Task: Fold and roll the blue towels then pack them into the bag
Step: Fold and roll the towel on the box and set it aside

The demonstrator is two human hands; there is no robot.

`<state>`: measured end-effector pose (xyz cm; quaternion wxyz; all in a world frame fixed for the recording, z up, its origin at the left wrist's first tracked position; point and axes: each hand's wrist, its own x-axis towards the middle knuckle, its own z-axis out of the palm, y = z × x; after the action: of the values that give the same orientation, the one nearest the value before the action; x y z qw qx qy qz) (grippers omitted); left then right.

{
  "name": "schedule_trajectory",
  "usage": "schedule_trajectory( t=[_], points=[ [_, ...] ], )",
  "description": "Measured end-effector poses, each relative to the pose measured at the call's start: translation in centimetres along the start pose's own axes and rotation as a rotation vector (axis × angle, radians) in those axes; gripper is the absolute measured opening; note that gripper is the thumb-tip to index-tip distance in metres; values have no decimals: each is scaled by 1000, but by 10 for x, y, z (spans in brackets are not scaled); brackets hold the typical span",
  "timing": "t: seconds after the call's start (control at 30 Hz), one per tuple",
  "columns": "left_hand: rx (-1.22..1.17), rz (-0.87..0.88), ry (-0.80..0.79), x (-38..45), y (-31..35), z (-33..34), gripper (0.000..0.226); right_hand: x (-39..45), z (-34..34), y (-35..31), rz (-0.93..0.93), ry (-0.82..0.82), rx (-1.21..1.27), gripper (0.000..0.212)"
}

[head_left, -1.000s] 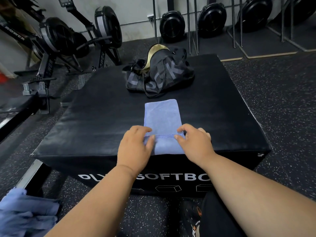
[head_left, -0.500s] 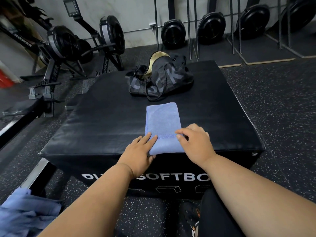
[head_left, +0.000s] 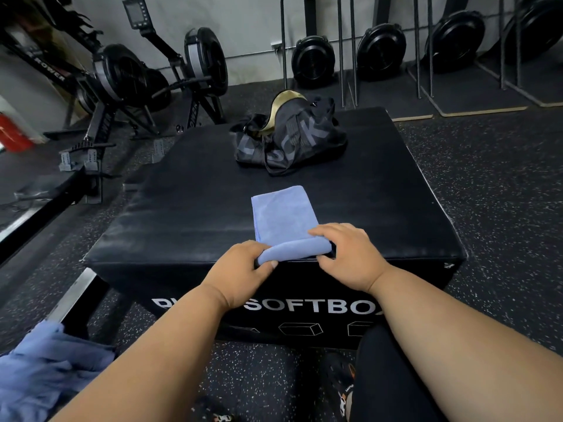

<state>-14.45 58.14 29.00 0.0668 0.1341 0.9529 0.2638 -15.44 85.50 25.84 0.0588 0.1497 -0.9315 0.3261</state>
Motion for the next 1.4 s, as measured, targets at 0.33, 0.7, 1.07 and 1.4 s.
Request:
schedule_trajectory(
  t=[0.33, 0.7, 1.07, 1.4],
  points=[
    [-359, -215, 134, 10, -12, -3, 12, 21, 7, -2, 223, 27, 353, 28],
    [-343, -394, 276, 50, -4, 5, 37, 42, 14, -1, 371, 126, 295, 41],
    [322, 180, 283, 43, -1, 35, 55, 48, 23, 7, 236, 155, 122, 30],
    [330, 27, -60, 38, -15, 28, 81, 40, 21, 13, 29, -99, -96, 50]
  ],
)
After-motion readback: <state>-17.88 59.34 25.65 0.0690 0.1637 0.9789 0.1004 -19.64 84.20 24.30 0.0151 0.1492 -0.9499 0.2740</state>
